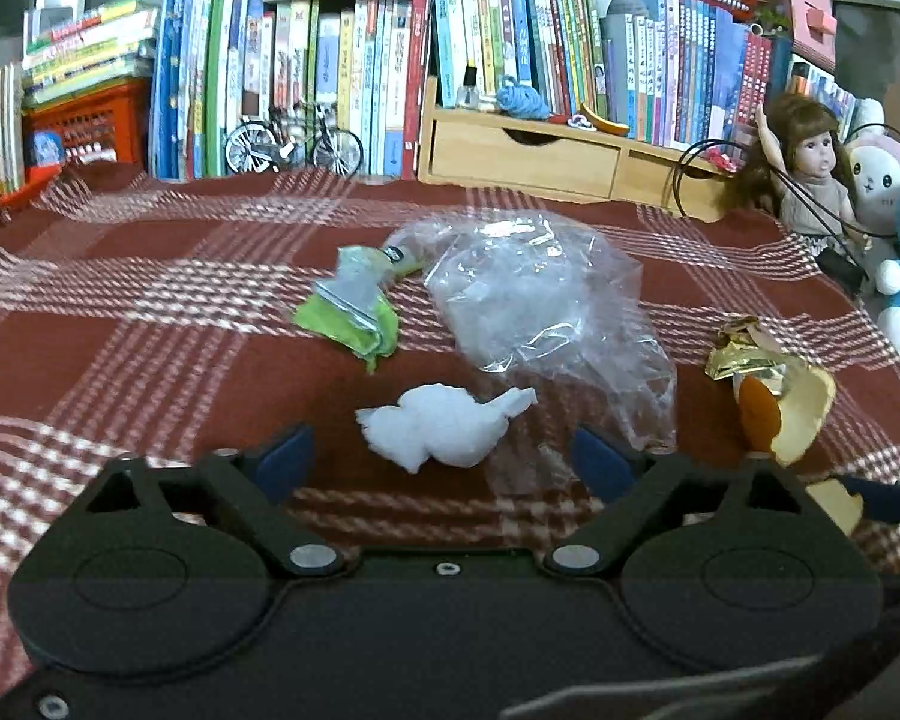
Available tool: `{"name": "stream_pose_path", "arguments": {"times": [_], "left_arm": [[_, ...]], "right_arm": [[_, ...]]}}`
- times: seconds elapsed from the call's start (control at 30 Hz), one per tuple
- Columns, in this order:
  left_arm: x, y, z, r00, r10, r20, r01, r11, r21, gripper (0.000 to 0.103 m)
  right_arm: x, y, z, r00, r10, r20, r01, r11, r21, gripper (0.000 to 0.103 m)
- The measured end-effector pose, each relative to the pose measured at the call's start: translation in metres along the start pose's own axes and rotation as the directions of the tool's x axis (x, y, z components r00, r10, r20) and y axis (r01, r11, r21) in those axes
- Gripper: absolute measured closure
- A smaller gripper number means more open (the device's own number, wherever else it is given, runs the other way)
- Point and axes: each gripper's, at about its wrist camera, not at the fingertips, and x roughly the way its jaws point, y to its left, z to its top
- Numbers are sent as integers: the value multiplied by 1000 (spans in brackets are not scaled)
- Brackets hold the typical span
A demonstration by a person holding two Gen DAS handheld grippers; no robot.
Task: Collect trash
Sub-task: 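Grasp the white tissue with the left tool while the right tool grasps an orange peel, then lower the tissue and orange peel into the bin and open both tools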
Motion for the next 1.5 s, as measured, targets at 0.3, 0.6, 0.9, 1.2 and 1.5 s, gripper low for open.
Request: {"name": "stream_pose_path", "arguments": {"times": [0.3,0.6,0.9,1.2,1.5], "left_arm": [[-9,1,-3,1000,4,-2,-4,1000,24,70],[-57,2,-17,998,-2,64,-1,998,55,71],[-119,6,-46,996,-47,73,40,995,91,71],[-196,16,-121,992,-125,32,122,989,88,71],[-193,20,-193,972,-87,-220,107,991,81,71]], "right_arm": [[-15,2,-2,999,13,52,-12,1000,-19,54],[-41,0,-11,995,48,86,-49,999,12,59],[-77,5,-29,989,114,89,-116,993,18,59],[-136,11,-83,972,234,24,-235,969,72,59],[-129,29,-143,943,303,-139,-301,953,38,59]]}}
